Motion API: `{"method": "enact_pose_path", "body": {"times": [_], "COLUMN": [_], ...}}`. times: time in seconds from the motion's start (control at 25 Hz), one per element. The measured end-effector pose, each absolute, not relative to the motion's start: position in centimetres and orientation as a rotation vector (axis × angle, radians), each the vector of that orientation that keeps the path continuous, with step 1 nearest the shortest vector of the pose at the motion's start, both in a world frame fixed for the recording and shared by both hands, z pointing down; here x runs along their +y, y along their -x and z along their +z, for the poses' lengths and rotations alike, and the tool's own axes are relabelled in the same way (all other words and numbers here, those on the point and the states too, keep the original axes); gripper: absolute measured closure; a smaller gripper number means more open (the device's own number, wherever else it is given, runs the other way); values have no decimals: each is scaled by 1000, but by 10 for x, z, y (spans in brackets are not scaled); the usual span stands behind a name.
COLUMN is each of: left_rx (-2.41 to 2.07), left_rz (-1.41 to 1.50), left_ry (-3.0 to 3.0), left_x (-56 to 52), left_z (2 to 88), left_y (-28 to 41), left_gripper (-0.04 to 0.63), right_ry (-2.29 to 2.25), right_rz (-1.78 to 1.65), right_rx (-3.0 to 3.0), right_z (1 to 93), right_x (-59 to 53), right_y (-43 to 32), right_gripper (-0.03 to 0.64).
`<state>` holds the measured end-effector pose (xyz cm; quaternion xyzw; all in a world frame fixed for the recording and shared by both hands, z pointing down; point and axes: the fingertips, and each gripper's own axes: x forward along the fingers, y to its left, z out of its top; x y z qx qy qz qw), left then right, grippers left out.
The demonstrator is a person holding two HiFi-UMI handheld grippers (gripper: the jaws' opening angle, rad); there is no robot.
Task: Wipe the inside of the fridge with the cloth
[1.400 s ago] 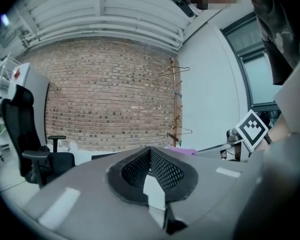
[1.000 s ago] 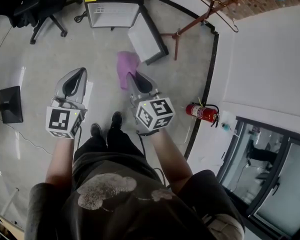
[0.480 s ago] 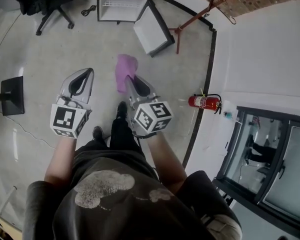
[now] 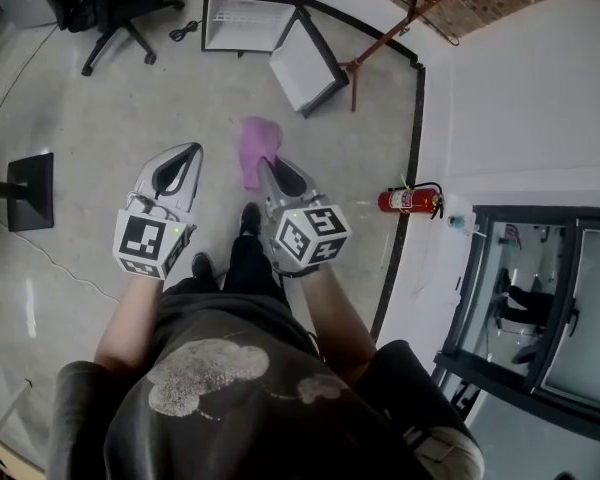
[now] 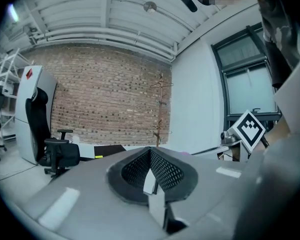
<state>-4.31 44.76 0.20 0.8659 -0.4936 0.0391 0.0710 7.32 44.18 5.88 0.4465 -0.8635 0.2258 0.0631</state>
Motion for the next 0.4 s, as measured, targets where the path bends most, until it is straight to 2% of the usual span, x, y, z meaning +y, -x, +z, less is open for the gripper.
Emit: {"method": "enact_pose_path", "body": {"times": [0.4], "left_rx": [-1475], "left_rz": [127], "left_ry": [-2616], "left_x": [476], "left_z": [-4], "left_y": [55], "left_gripper": [578], "right_ry": [-1306], "right_rz": [661], "right_rx": [-2628], "right_z": [51], "right_x": [469], "right_y": [-52], "right_gripper": [568]}}
